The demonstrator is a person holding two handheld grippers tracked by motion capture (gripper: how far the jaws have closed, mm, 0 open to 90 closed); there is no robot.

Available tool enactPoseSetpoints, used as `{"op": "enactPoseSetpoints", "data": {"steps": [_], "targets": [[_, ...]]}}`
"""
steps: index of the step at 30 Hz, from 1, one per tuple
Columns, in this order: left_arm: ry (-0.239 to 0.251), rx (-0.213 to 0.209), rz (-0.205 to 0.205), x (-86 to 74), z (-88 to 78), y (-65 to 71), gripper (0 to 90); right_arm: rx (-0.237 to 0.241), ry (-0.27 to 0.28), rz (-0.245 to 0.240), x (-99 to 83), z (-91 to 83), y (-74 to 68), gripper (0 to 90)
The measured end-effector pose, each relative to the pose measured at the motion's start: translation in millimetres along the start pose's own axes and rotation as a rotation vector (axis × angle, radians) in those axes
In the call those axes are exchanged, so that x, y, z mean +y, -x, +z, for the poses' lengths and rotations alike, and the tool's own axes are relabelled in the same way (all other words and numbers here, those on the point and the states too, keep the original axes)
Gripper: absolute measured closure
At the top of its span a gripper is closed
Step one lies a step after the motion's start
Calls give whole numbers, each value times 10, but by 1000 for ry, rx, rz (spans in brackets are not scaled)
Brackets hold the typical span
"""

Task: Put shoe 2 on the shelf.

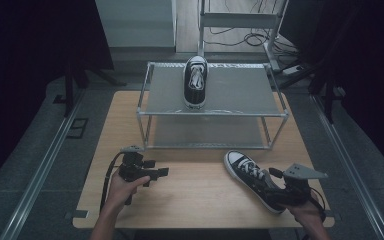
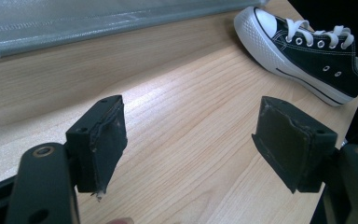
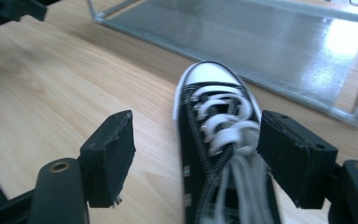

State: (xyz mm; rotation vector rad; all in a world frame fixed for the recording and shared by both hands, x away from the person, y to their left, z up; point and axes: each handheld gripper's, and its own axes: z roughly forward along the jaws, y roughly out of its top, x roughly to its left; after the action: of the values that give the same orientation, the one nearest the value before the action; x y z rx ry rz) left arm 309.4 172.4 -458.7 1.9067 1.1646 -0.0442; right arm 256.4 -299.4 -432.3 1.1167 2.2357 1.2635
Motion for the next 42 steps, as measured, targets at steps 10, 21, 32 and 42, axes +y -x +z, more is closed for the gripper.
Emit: {"op": "enactPoseSetpoints", "data": {"steps": [10,21,32,42], "targets": [[-15,-3,-2,-38,40,9,247,45,-160,34,54,273,317,204],[-27,-5,-8,-51,88,12,247,70,-363,59,58,529,403,128],[-22,-11,-13,-52,62,-5,247,33,-530,9,151,737,358,97],[-21,-11,-15,-54,57,-18,246,14,-670,-15,112,931,306,105]]}}
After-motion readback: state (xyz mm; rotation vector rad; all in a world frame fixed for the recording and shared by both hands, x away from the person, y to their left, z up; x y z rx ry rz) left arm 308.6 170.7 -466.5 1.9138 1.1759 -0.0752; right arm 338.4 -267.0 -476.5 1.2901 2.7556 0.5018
